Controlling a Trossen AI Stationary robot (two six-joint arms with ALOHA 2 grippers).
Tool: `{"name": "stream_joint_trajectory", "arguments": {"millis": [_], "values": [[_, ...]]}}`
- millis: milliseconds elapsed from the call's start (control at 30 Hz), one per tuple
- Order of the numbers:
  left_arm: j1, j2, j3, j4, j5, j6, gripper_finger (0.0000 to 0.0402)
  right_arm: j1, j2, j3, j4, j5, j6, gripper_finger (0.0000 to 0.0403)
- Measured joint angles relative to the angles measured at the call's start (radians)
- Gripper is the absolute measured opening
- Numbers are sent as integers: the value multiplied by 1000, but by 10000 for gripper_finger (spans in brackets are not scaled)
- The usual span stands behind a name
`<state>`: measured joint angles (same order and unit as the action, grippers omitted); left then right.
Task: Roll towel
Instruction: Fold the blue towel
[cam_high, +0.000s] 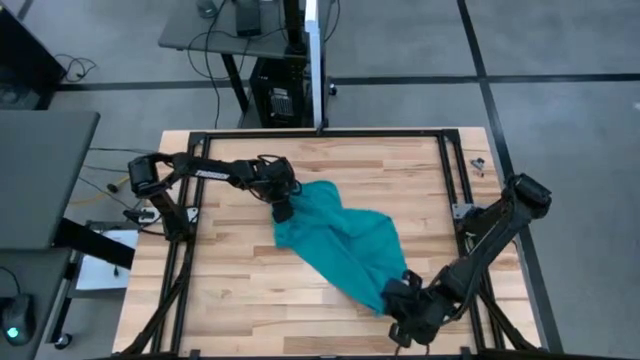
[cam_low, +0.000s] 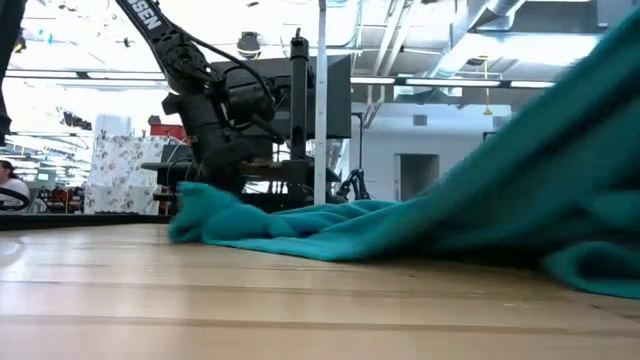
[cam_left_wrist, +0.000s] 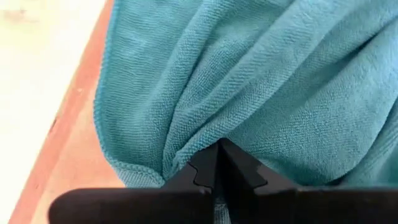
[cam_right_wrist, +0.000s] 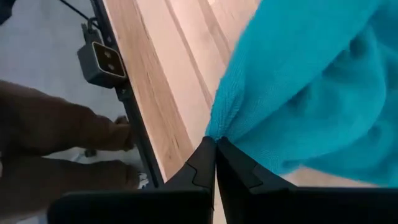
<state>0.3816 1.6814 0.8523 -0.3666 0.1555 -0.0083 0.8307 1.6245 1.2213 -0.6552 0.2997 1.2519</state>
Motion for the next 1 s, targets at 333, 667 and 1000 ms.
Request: {"name": "stream_joint_trajectory", "arguments": {"millis": [333,667,1000], "values": [[44,-52,-1,-207,-157,65,1,143,0,0,72,-93,256,0],[110,-175,-4,-201,-118,64,1,179,0,0,12,-95,738,8],[45,-244,-3,-239,132,14,1,51,-35,1,172,-95,562,142]]}}
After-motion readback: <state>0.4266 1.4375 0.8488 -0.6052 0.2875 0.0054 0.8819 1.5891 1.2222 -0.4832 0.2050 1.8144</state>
